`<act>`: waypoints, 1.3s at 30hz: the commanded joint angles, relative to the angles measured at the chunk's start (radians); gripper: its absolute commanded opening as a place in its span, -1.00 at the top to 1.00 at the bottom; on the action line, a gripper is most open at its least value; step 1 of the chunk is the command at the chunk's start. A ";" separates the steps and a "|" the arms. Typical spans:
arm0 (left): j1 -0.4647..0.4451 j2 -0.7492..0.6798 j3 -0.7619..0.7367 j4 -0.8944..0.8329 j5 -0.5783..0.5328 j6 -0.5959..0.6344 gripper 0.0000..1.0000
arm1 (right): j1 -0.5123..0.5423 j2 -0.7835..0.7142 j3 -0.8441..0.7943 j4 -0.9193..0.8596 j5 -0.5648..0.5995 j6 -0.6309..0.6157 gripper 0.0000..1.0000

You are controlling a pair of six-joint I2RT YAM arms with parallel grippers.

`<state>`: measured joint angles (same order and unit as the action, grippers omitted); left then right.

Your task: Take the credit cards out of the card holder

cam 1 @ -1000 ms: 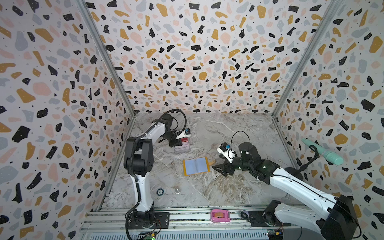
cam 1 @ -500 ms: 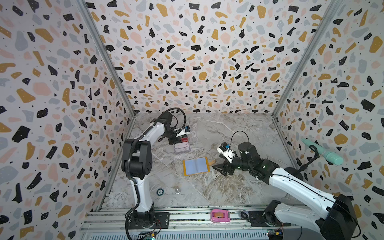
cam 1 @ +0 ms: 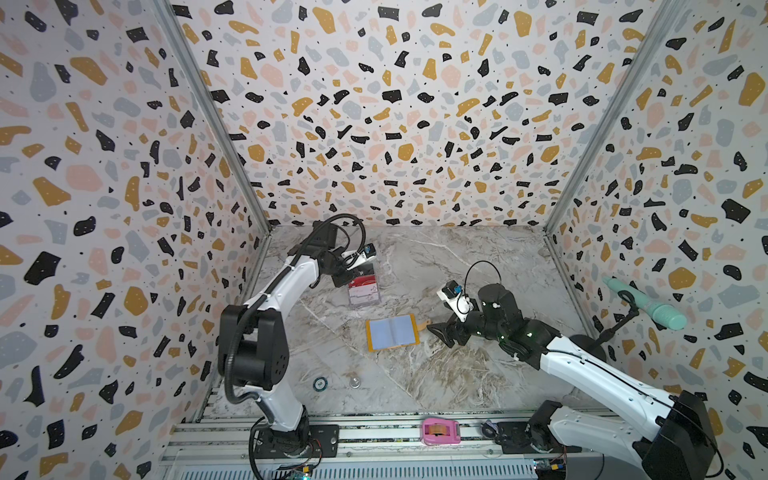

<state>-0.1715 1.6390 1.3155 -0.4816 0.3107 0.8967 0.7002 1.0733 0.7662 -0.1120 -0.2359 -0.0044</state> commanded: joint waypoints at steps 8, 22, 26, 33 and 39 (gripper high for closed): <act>-0.005 -0.425 -0.453 0.513 -0.147 -0.401 -0.18 | -0.153 -0.090 -0.026 0.186 0.173 0.063 -0.97; -0.004 -0.729 -0.833 0.777 -0.403 -0.751 -0.46 | -0.246 -0.099 -0.135 0.377 0.528 0.021 -0.98; -0.005 -0.781 -0.952 0.867 -0.481 -0.853 -1.00 | -0.283 -0.098 -0.205 0.464 0.596 0.014 -0.98; -0.005 -0.816 -1.099 1.008 -0.557 -0.848 -1.00 | -0.395 -0.057 -0.427 0.779 0.661 0.004 -0.98; -0.005 -0.787 -1.226 1.225 -0.602 -0.833 -1.00 | -0.508 0.019 -0.555 0.995 0.614 0.064 -0.98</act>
<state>-0.1734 0.8391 0.1314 0.5533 -0.2413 0.0631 0.2256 1.0729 0.2207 0.7017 0.3855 0.0223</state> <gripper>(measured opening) 0.999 0.989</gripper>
